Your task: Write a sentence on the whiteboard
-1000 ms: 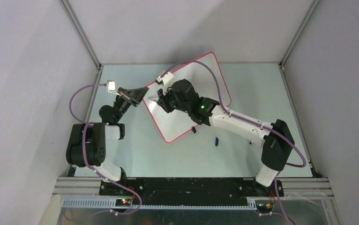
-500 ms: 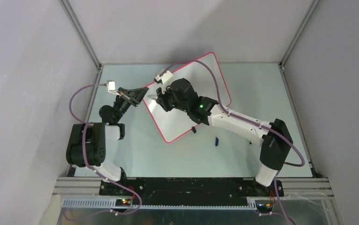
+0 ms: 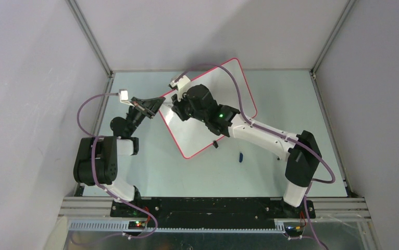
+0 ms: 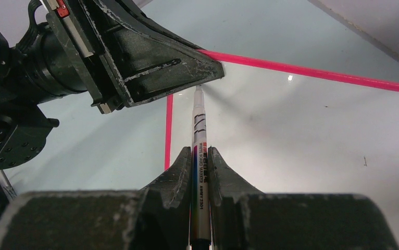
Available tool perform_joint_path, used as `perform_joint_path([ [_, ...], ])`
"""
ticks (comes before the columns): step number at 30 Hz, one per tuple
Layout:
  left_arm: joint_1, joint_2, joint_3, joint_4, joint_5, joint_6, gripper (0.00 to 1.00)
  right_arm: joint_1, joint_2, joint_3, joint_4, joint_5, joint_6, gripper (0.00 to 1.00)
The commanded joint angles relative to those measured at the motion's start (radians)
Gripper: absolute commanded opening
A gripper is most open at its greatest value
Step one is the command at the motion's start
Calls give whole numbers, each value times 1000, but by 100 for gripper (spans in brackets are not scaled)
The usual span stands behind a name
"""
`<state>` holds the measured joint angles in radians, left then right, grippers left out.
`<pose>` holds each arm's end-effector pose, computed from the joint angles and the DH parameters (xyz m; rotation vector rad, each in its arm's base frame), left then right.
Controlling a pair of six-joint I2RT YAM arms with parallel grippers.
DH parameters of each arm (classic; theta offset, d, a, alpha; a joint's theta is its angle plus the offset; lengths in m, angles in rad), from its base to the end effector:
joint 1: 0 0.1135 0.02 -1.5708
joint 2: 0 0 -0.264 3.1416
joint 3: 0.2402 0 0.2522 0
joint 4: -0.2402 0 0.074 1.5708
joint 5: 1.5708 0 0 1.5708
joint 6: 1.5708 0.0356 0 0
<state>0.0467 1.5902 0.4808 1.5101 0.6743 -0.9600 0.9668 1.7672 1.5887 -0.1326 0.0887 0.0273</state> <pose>0.2824 -0.0091 0.2245 -0.0225 1.3525 -1.1721 0.2454 0.3500 0.3545 -0.8153 1.7435 0.5936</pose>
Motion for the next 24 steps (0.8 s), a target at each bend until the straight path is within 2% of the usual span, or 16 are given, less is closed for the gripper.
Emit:
perform_joint_path([
  [1, -28, 3, -8, 23, 44, 99, 1, 5, 17, 54, 4, 21, -11, 0],
  [24, -30, 3, -8, 22, 43, 101, 1, 5, -12, 44, -70, 28, -24, 0],
])
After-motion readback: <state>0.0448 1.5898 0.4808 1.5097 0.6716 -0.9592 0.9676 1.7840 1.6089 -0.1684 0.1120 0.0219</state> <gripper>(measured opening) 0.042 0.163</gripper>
